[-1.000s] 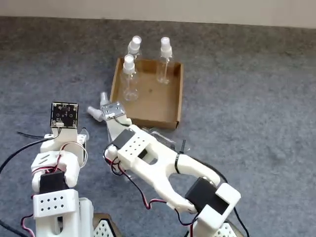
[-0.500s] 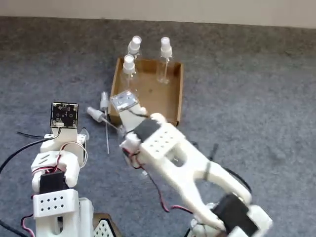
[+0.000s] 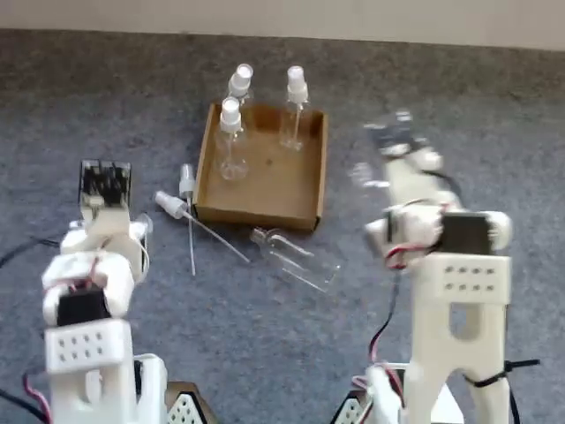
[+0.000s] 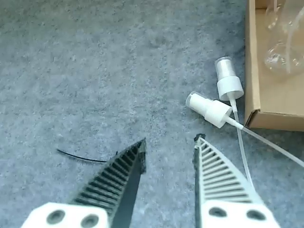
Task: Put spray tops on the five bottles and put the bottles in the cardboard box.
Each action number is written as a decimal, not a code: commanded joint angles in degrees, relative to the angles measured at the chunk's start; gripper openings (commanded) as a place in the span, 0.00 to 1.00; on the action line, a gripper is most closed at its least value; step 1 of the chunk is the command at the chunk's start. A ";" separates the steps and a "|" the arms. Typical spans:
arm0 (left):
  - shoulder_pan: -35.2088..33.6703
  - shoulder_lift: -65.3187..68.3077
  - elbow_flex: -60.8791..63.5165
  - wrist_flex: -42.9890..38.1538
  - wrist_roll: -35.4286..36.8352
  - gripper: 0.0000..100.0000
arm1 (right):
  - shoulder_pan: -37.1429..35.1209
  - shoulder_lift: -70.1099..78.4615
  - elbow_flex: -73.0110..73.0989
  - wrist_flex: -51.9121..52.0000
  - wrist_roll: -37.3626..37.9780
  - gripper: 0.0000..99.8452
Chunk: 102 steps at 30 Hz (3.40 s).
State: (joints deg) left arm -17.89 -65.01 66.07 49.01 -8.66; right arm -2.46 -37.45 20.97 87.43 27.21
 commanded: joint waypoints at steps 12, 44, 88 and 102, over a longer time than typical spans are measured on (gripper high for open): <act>-0.22 67.21 -53.76 13.19 23.03 0.16 | 24.04 38.20 2.68 -22.64 16.09 0.01; 7.60 83.47 -56.40 11.16 42.55 0.13 | 28.26 40.57 3.12 -22.81 16.35 0.13; 5.93 82.24 -53.85 28.66 -13.27 0.14 | 30.64 40.48 3.21 -22.29 18.81 0.13; 5.05 78.64 -56.75 25.76 -11.08 0.00 | 30.73 40.13 2.77 -22.11 18.55 0.13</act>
State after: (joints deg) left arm -12.62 17.80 14.20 74.07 -21.14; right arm 27.43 3.43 24.22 65.36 45.41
